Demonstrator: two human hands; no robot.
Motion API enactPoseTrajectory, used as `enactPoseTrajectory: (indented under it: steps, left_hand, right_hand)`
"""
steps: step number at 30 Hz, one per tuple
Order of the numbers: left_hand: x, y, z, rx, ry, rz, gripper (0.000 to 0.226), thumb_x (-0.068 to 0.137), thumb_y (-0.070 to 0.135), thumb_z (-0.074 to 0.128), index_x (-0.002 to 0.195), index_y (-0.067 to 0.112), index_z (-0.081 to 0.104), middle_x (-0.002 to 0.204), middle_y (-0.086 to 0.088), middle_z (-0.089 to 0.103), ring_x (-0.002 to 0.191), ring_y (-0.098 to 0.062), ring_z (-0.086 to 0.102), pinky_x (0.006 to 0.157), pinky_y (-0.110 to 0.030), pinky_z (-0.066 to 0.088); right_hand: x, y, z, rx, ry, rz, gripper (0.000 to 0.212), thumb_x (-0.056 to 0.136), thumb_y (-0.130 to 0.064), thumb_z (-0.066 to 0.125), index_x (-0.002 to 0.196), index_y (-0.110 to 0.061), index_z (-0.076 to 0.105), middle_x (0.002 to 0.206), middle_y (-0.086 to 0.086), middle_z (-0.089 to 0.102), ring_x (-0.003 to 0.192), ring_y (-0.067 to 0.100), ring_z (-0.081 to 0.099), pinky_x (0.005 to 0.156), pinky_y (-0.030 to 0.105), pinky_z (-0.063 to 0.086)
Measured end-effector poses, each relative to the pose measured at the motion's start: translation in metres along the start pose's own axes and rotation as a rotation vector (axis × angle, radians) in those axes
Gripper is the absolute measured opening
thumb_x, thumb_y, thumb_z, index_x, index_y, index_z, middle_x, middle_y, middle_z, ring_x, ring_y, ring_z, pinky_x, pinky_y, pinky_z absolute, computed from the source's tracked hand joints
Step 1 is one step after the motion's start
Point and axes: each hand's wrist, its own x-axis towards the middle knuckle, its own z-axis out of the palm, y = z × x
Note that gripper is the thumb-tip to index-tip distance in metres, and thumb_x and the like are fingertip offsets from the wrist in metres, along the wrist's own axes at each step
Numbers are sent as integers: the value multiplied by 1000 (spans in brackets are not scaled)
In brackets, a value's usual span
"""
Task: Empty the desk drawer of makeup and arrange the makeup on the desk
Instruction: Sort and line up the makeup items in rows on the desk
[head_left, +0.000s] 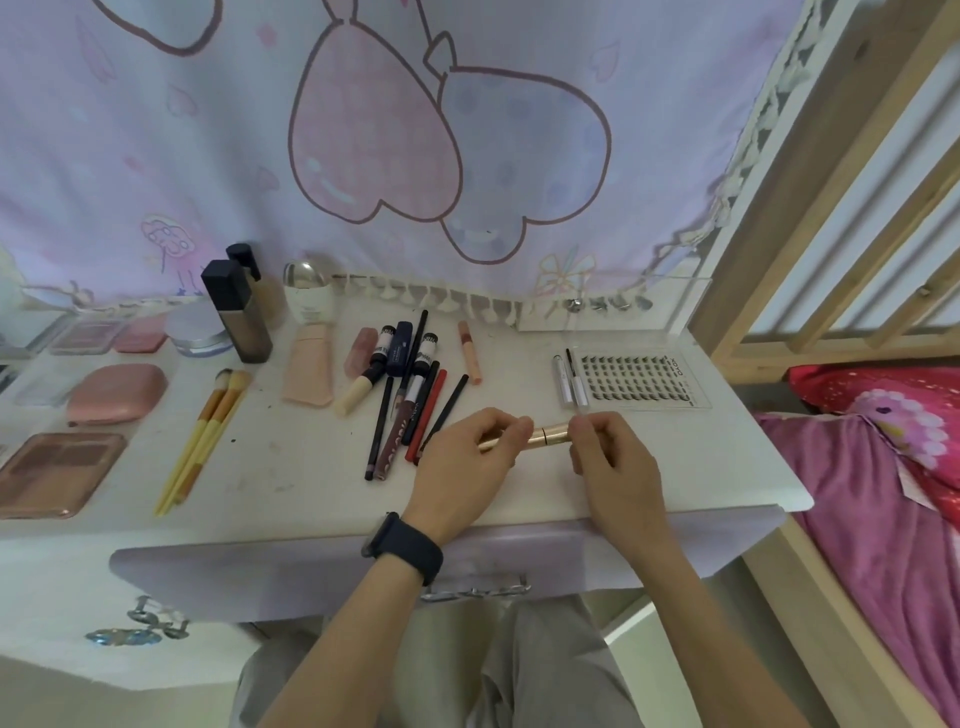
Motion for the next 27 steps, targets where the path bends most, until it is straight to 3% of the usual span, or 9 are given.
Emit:
enactPoseTrajectory:
  steps: [4, 7, 10, 14, 16, 19, 22, 24, 27]
  left_hand:
    - [0, -1, 2, -34, 46, -18, 29, 93, 50, 60, 73, 31, 68, 58, 14, 57, 55, -1, 47, 56, -14, 38]
    - [1, 0, 2, -54, 59, -22, 35, 93, 47, 63, 61, 31, 63, 52, 13, 52, 50, -2, 42, 53, -17, 37]
    - [0, 1, 3, -40, 65, -25, 37, 93, 45, 63, 61, 28, 63, 51, 13, 50, 50, -3, 42, 52, -18, 35]
    - [0, 0, 4, -32, 89, -31, 38, 93, 44, 64, 59, 28, 60, 51, 14, 47, 50, -3, 40, 50, -16, 33]
    - [1, 0, 4, -33, 99, -27, 38, 93, 43, 63, 59, 27, 60, 50, 14, 46, 49, -3, 39, 51, -15, 33]
    - [1, 0, 4, -30, 95, -17, 40, 94, 44, 63, 58, 27, 58, 50, 14, 46, 49, -3, 40, 52, -15, 34]
    - [1, 0, 4, -22, 97, -21, 41, 94, 44, 63, 57, 28, 56, 50, 14, 45, 49, -3, 39, 51, -15, 34]
    - [0, -1, 4, -16, 97, -20, 40, 94, 43, 63, 58, 27, 57, 50, 14, 46, 49, -3, 39, 51, -14, 33]
    - [0, -2, 4, -16, 104, -13, 40, 94, 43, 63, 58, 25, 58, 50, 14, 45, 49, -4, 39, 50, -15, 33]
  right_hand:
    - [-1, -1, -6, 106, -66, 1, 16, 93, -38, 48, 94, -36, 64, 76, -8, 66, 59, 11, 48, 63, 37, 41]
    - [0, -5, -9, 78, -93, -27, 29, 96, -57, 47, 89, -36, 66, 63, -4, 66, 52, 8, 48, 57, 22, 41]
    - [1, -4, -13, 62, -128, -35, 27, 98, -48, 59, 80, -30, 68, 51, -4, 55, 47, 8, 45, 51, 15, 37]
    - [1, 0, -20, 82, -217, -58, 8, 99, -25, 64, 95, -31, 69, 69, -4, 65, 57, 11, 46, 56, 17, 40]
    - [1, 0, -23, 119, -250, -75, 16, 98, -18, 65, 103, -34, 68, 85, -9, 68, 60, 15, 48, 59, 21, 45]
    - [3, -7, -26, 131, -254, -23, 17, 100, -43, 59, 115, -38, 64, 86, -11, 72, 57, 12, 52, 58, 21, 49]
    - [8, -9, -25, 112, -248, 55, 38, 94, -61, 52, 98, -28, 69, 72, -1, 72, 52, 14, 47, 49, 20, 42]
    - [9, -6, -24, 105, -253, 65, 31, 99, -49, 56, 88, -23, 68, 68, 1, 69, 53, 16, 46, 48, 20, 40]
    - [8, -3, -28, 168, -292, 24, 8, 100, -27, 63, 95, -30, 69, 80, 0, 72, 58, 14, 52, 57, 19, 46]
